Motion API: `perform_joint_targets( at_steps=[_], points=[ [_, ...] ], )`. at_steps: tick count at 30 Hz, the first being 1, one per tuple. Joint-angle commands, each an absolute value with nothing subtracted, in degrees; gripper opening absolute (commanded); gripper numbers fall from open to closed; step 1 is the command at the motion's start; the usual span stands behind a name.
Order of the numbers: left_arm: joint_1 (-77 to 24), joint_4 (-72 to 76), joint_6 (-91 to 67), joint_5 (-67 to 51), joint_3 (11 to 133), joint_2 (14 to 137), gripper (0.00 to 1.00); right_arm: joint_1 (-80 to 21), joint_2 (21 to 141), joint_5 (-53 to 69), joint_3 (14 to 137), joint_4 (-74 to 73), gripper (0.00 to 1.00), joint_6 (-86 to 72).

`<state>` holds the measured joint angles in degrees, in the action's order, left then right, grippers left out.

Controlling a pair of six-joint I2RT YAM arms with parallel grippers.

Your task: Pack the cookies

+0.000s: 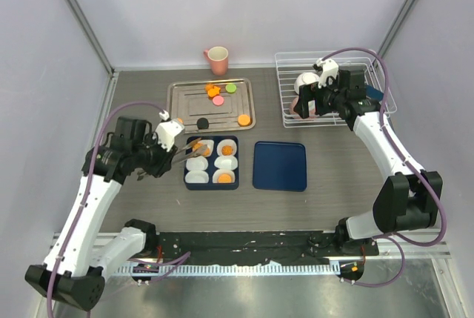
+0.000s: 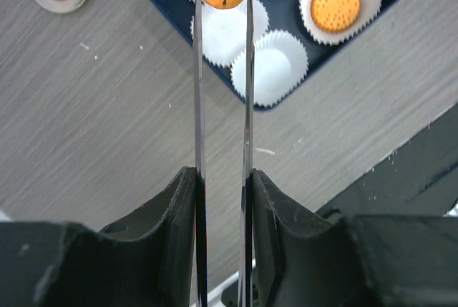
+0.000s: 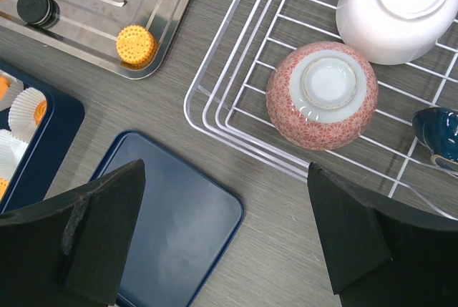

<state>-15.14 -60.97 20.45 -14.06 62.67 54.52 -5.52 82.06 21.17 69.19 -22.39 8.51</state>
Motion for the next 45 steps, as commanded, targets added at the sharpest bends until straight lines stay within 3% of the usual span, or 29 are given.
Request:
perform_joint_targets(
  at_steps=[1, 35, 45],
  points=[
    [-15.2, -66.9, 22.9, -13.9, 62.1, 49.6, 0.32, -5.4, 82.6, 21.9, 69.6, -21.6, 1.0, 8.8],
    [-15.3, -70.6, 27.8, -15.9, 57.1, 48.9, 0.33, -5.4, 82.6, 21.7, 69.5, -21.8, 1.0, 9.0],
    [-15.3, -70.9, 28.5, -16.1, 56.7, 49.0, 0.4, -5.4, 82.6, 21.6, 69.4, -21.7, 1.0, 9.0]
  ],
)
